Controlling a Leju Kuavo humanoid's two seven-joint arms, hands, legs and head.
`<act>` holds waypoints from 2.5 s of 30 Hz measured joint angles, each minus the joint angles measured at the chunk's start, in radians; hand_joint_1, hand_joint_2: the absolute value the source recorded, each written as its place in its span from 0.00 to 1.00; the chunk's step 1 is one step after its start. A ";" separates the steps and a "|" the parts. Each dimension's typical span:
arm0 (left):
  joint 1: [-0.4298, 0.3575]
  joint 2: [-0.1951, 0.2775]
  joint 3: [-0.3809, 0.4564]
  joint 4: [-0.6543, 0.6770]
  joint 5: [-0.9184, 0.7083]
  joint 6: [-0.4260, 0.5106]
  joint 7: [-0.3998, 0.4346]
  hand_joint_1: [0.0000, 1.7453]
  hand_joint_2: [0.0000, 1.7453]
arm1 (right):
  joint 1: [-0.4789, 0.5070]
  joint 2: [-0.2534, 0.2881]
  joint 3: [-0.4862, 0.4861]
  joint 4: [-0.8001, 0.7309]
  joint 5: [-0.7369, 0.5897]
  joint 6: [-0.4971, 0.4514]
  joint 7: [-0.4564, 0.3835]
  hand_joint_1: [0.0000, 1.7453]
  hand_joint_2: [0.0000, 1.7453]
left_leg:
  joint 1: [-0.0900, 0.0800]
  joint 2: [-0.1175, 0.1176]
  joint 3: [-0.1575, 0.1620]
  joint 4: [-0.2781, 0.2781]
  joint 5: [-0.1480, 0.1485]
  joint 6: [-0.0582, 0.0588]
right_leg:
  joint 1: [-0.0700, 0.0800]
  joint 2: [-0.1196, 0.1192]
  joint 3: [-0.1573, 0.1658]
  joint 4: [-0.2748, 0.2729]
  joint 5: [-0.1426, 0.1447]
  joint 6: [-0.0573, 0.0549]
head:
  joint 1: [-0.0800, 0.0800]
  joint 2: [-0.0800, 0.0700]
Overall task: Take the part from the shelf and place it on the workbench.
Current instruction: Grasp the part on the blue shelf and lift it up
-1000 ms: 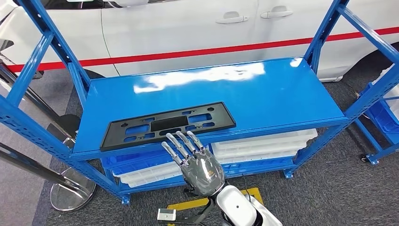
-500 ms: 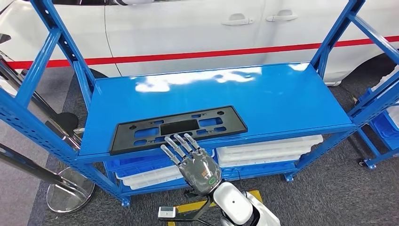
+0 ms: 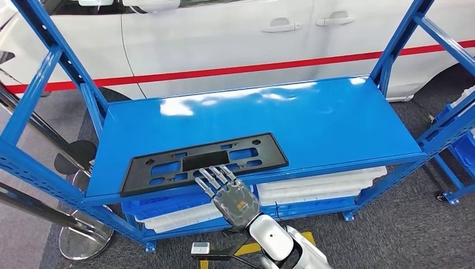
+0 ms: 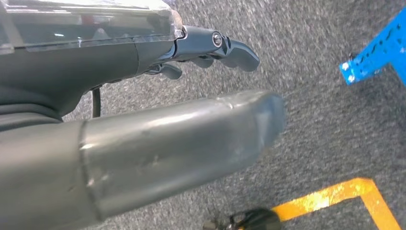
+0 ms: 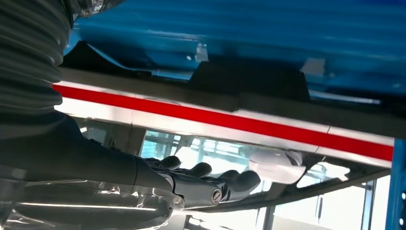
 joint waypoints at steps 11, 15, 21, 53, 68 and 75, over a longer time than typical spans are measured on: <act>0.015 0.019 0.000 0.016 0.004 -0.008 -0.004 0.00 0.00 | -0.027 0.006 -0.004 0.019 -0.044 -0.020 0.029 0.00 1.00 | 0.007 0.001 0.041 -0.184 0.137 0.018 | 0.005 0.003 0.032 0.017 -0.049 0.038 | 0.000 0.000; 0.016 0.022 0.000 0.018 0.005 -0.010 -0.006 0.00 0.00 | -0.036 0.005 -0.006 0.007 -0.057 -0.020 0.030 0.00 1.00 | 0.011 0.003 0.057 -0.192 0.129 0.043 | 0.001 0.003 -0.059 0.200 -0.136 0.051 | 0.000 0.000; 0.025 0.024 0.000 0.024 0.007 -0.012 -0.003 0.00 0.00 | -0.038 0.004 -0.009 0.005 -0.082 -0.015 0.036 0.00 1.00 | 0.009 -0.001 0.095 -0.191 0.098 0.036 | 0.003 0.002 -0.075 0.126 -0.011 0.041 | 0.000 0.000; 0.022 0.048 -0.004 0.045 0.001 -0.022 0.024 0.00 0.00 | -0.140 0.004 0.029 0.219 -0.056 0.072 0.040 1.00 1.00 | 0.007 0.004 0.075 -0.197 0.125 0.026 | -0.009 0.002 -0.014 0.039 -0.012 0.049 | 0.000 0.000; 0.056 0.041 -0.004 0.051 0.001 -0.196 0.169 0.00 0.00 | -0.153 0.040 0.029 0.295 -0.072 -0.010 0.030 1.00 1.00 | 0.010 0.003 0.058 -0.160 0.120 -0.002 | 0.005 0.006 0.010 0.009 -0.010 0.014 | 0.000 0.000; 0.110 -0.048 0.011 -0.059 -0.009 -0.436 0.233 0.00 0.00 | -0.137 0.077 -0.014 0.258 -0.287 0.002 -0.087 1.00 1.00 | 0.012 0.013 0.086 -0.211 0.132 0.039 | 0.003 0.007 -0.026 0.107 -0.080 0.053 | 0.000 0.000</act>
